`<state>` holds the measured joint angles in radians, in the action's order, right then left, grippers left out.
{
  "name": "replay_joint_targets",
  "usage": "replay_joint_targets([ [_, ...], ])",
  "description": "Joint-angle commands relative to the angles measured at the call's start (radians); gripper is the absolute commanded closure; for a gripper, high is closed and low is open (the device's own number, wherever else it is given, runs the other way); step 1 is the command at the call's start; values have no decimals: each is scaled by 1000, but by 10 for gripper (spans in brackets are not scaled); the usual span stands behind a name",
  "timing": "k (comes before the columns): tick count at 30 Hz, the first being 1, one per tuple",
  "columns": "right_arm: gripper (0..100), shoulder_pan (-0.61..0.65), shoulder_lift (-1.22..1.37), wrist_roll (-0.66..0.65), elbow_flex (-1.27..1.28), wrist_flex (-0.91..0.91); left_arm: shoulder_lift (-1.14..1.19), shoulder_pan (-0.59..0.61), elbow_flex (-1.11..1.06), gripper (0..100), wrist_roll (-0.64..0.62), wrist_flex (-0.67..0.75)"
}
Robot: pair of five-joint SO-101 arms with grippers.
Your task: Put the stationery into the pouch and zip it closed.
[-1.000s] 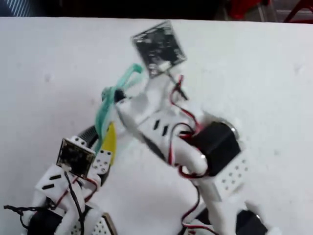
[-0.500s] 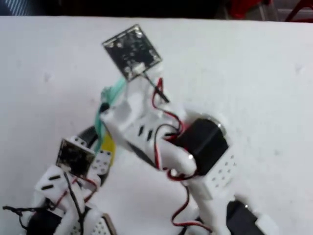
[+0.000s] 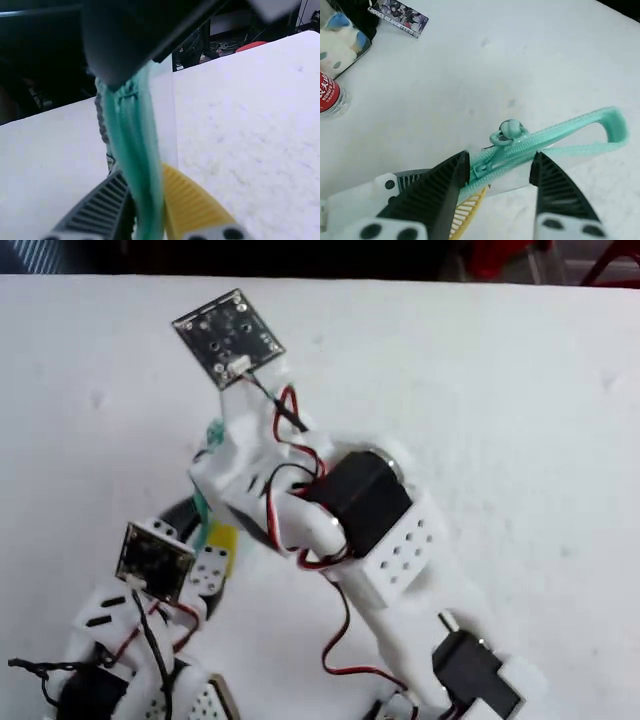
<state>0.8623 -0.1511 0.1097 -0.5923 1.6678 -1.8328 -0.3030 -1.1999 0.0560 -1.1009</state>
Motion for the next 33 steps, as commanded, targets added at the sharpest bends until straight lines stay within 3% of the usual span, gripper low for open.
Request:
replay_joint_targets([
  [1, 824, 5, -1, -80, -34, -53, 5, -13, -6, 979, 12, 18],
  [6, 846, 5, 7, -169, -31, -68, 5, -12, -6, 979, 12, 17],
  [15, 848, 5, 35, -193, 32, -68, 5, -13, -6, 979, 12, 17],
  [20, 979, 5, 41, -235, 34, -68, 5, -13, -6, 979, 12, 17],
  [22, 974, 4, 36, -250, 34, -68, 5, -13, -6, 979, 12, 18],
  [33, 981, -154, 54, -347, 51, -108, 5, -7, -6, 978, 12, 23],
])
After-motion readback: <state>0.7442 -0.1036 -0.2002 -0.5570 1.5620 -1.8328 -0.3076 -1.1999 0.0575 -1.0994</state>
